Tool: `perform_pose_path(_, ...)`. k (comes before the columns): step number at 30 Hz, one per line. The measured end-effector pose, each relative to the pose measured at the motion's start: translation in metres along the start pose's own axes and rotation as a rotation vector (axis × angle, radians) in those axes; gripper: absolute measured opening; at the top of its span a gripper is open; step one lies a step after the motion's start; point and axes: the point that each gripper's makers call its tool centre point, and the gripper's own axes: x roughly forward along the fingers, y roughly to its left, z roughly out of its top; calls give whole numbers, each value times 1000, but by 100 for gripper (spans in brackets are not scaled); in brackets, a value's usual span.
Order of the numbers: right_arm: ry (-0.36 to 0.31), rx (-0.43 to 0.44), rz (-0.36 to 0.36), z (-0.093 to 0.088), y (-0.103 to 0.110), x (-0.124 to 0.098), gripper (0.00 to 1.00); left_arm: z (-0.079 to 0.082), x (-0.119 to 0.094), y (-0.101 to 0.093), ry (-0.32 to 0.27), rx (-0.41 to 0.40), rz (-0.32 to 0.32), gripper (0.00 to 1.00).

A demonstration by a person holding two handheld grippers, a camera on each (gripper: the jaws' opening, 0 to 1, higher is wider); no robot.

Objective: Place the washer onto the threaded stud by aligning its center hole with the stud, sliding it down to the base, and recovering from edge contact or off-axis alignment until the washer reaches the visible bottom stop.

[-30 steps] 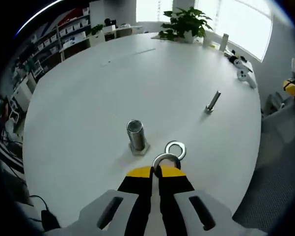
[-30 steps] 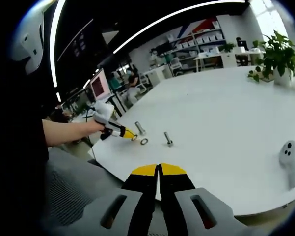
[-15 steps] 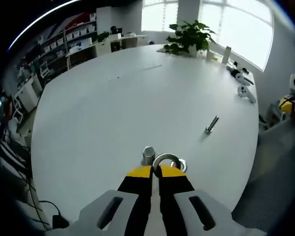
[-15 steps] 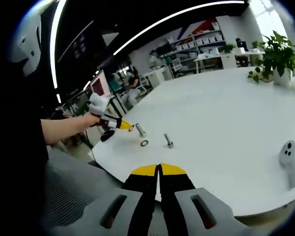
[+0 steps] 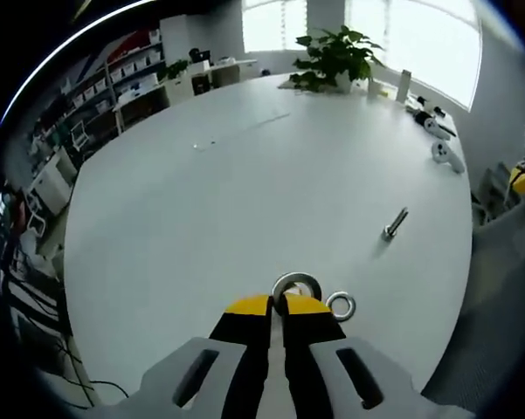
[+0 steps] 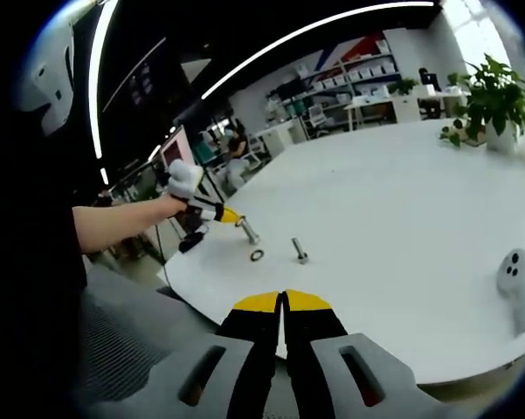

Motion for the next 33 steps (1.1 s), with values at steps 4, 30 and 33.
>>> perform_pose_path(4, 6, -1, 1, -1, 0, 0, 4, 0, 4, 2, 5, -8, -1, 2)
perform_pose_path(30, -2, 4, -2, -1, -3, -1, 4, 2, 10, 6, 9, -14, -9, 3)
perform_pose_path(33, -4, 5, -2, -1, -3, -1, 4, 2, 10, 8, 8, -10, 1, 5)
